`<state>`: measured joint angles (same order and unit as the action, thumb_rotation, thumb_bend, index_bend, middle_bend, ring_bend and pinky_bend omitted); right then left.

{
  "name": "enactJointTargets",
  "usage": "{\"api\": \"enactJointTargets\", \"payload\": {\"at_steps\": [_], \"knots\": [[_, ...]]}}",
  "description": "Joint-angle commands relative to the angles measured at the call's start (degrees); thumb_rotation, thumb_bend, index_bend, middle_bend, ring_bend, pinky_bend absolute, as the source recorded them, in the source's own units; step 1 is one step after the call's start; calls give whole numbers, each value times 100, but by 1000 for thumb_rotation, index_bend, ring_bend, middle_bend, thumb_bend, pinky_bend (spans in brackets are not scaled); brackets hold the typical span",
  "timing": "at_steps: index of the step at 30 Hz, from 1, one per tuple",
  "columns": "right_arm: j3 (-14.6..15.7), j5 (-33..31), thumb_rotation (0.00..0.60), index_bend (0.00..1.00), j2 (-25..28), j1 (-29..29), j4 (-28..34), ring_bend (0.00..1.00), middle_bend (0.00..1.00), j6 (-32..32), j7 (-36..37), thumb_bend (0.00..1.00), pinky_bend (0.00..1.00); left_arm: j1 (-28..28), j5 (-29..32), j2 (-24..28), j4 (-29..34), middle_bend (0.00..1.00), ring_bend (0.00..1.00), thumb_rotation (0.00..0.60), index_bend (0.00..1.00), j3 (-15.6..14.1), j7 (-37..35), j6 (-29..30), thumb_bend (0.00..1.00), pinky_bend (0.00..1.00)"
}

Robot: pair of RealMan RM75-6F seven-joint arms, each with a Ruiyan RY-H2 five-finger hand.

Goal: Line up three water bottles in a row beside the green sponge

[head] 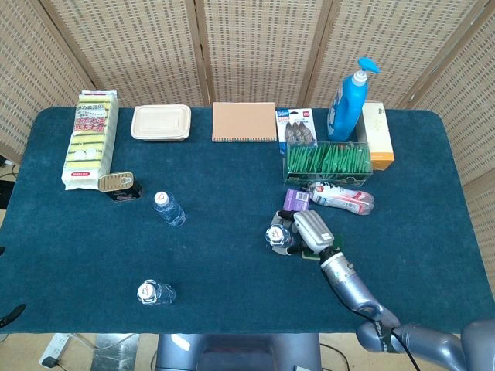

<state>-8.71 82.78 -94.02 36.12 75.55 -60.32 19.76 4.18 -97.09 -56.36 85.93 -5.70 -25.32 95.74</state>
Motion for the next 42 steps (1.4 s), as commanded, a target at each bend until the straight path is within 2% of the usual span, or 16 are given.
{"api": "enactJointTargets", "payload": {"at_steps": [1, 5, 8, 12, 17, 23, 29, 33, 37, 42], "knots": [[46, -3, 600, 393, 95, 21, 56, 438, 533, 120, 167, 260, 535, 1, -2, 3, -1, 0, 0, 600, 0, -3, -11, 5, 179, 32], [123, 25, 600, 239, 299, 68, 153, 271, 345, 344, 440, 238, 417, 6, 9, 10, -12, 0, 0, 600, 0, -1, -57, 16, 179, 32], [170, 87, 600, 175, 443, 65, 219, 174, 237, 360, 517, 230, 327, 4, -6, 15, -26, 0, 0, 600, 0, -8, -85, 20, 179, 32], [184, 136, 600, 137, 561, 6, 335, 109, 153, 227, 543, 229, 259, 18, -30, 16, -46, 0, 0, 600, 0, -17, -126, 62, 179, 32], [225, 200, 600, 118, 800, -121, 615, 74, 110, 8, 455, 227, 212, 34, -41, 16, -61, 0, 0, 600, 0, -25, -161, 96, 179, 32], [413, 199, 600, 21, 1564, -477, 1480, 1, 10, -291, 184, 167, 106, 41, -68, 24, -98, 0, 0, 600, 0, -35, -228, 132, 180, 32], [692, 236, 600, 3, 2746, -994, 2645, 0, 0, -738, -317, 13, 52, 6, -106, 34, -173, 0, 0, 600, 0, -44, -325, 112, 179, 32], [886, 419, 600, 2, 3344, -1372, 3123, 0, 0, -1178, -619, 0, 45, -119, -203, 9, -340, 0, 0, 600, 0, -100, -330, -101, 156, 32], [1144, 722, 600, 2, 3699, -1885, 3193, 0, 0, -1802, -927, 0, 42, -475, -387, -174, -773, 0, 0, 600, 0, -137, -811, -514, 135, 31], [1361, 1022, 600, 4, 3716, -2531, 2904, 0, 0, -2619, -1003, 0, 37, -958, -1109, -753, -1722, 0, 0, 600, 0, -233, -1915, -374, 130, 32]]}}
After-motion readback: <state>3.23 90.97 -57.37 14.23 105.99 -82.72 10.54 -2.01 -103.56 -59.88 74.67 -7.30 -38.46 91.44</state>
